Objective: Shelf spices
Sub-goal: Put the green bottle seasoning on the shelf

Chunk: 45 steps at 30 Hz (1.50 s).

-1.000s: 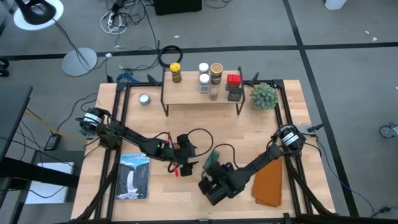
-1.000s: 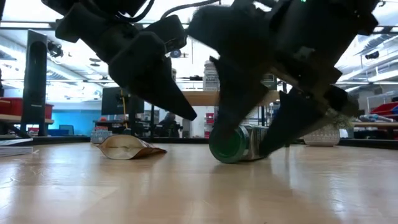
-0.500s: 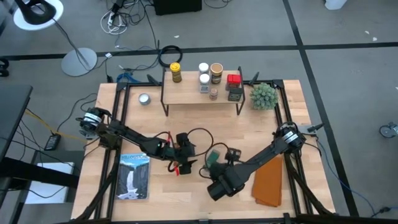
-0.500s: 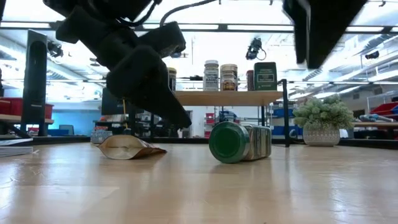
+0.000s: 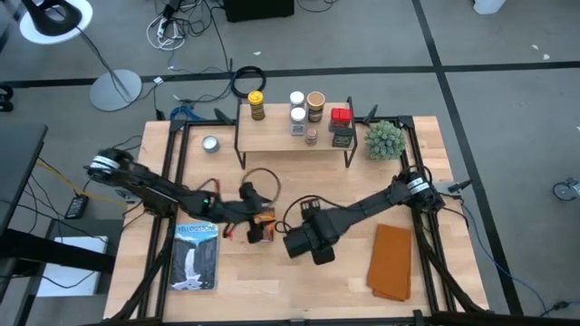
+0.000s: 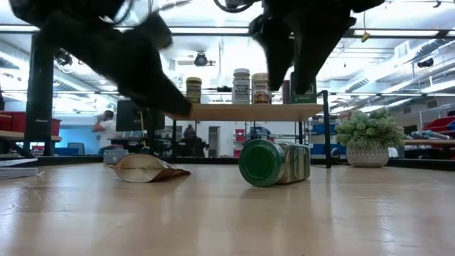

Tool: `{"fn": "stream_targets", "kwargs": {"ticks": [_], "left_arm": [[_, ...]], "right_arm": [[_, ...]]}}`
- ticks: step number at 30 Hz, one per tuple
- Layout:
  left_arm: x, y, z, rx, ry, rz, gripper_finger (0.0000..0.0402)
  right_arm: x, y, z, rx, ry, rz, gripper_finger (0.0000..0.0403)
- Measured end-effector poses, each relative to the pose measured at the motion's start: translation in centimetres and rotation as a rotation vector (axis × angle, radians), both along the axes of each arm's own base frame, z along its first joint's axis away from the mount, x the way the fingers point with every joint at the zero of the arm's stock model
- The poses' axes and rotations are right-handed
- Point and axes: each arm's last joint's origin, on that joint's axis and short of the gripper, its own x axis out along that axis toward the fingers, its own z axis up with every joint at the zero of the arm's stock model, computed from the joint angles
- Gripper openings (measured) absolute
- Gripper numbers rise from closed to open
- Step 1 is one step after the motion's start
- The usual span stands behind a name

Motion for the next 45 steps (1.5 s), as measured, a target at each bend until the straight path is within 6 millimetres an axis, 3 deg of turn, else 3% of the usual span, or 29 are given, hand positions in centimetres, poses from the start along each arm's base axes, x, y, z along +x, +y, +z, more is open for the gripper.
{"fn": "stream_targets", "kwargs": {"ticks": [7,11,22,31,45], "left_arm": [[-3.2,1.0,2.0,-0.005,-0.118,0.06,0.0328],[-4.6,1.5,2.5,-0.051,-0.173,0.104,0.0328],[-5.5,1.1,3.0,-0.152,-0.204,0.124,0.0328],[-5.6,1.0,3.0,-0.189,-0.211,0.136,0.0328],[-5.6,1.0,2.9,-0.196,-0.211,0.138,0.0328]], "right_arm": [[0.3,-3.4,-0.7,0.121,0.056,0.157,0.0308],[0.9,-4.3,-1.5,0.215,0.062,0.252,0.0308],[1.3,-2.5,-2.3,0.2,0.045,0.672,0.0308],[1.0,-1.3,-5.6,0.211,-0.008,0.697,0.0308],[0.7,-2.7,-8.3,0.197,0.001,0.608,0.0308]]}}
